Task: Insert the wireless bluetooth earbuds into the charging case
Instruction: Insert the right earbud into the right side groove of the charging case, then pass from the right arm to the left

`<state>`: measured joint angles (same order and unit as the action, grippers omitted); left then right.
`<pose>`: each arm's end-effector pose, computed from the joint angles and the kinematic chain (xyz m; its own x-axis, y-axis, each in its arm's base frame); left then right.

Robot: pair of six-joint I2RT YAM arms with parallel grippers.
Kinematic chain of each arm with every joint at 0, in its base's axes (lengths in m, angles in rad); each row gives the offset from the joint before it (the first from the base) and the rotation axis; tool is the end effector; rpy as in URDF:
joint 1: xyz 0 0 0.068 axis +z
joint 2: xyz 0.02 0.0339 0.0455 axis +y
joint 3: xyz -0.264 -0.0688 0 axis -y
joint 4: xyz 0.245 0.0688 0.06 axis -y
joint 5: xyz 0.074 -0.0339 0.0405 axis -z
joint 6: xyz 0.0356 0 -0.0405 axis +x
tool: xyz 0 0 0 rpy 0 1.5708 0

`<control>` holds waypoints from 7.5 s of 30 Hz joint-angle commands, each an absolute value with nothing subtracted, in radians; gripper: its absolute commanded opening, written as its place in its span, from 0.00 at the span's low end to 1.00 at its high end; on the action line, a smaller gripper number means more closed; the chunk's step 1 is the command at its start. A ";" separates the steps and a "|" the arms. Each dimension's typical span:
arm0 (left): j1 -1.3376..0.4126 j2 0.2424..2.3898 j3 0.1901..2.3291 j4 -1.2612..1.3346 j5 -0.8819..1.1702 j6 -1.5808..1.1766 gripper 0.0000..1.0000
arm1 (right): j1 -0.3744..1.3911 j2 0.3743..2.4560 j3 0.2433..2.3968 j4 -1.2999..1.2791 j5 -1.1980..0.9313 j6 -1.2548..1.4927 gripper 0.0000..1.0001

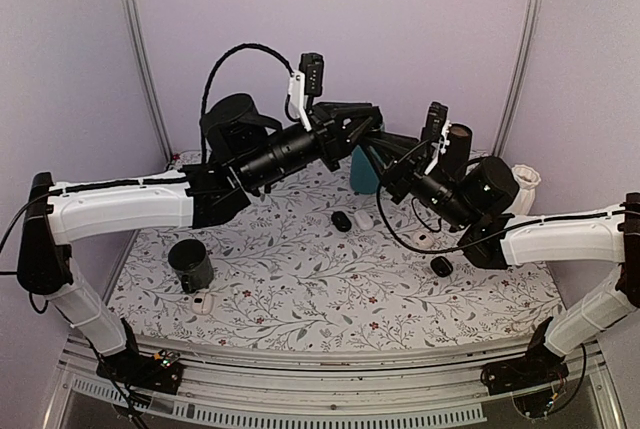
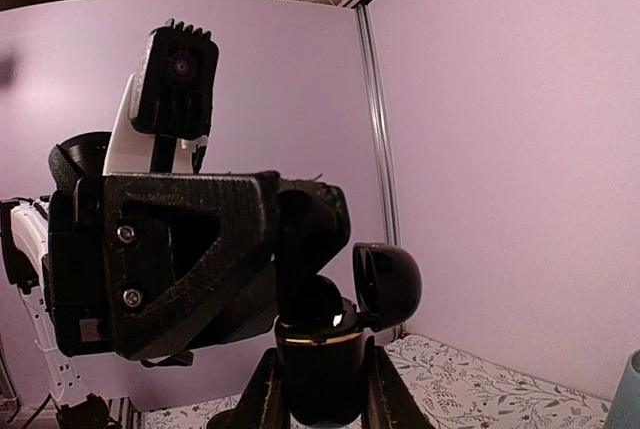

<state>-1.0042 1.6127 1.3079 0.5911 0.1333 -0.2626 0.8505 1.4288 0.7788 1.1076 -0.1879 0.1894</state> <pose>0.2041 -0.3296 0.3918 -0.0885 -0.3403 -0.9362 0.9130 0.3480 -0.2128 0.2006 0.2387 0.3225 0.1264 0.4244 -0.8966 -0.8886 0.4502 0.0878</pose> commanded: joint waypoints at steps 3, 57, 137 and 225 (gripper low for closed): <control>-1.018 1.629 1.290 0.623 0.094 -0.223 0.11 | 0.873 1.425 0.812 1.095 -0.159 0.131 0.03; -1.021 1.592 1.250 0.522 0.089 -0.066 0.12 | 0.845 1.292 0.766 1.076 -0.436 0.155 0.03; -0.972 1.373 1.198 0.385 0.115 -0.226 0.37 | 0.827 1.367 0.818 1.068 -0.419 0.227 0.03; -0.890 1.405 1.027 0.636 0.484 -0.216 0.00 | 0.832 1.451 0.861 1.034 -0.496 0.405 0.37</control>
<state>-0.8852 1.4242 1.0618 0.6029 0.5301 -0.2104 0.8253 1.4555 0.8635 1.1034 -0.5625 0.4061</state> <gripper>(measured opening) 0.211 0.329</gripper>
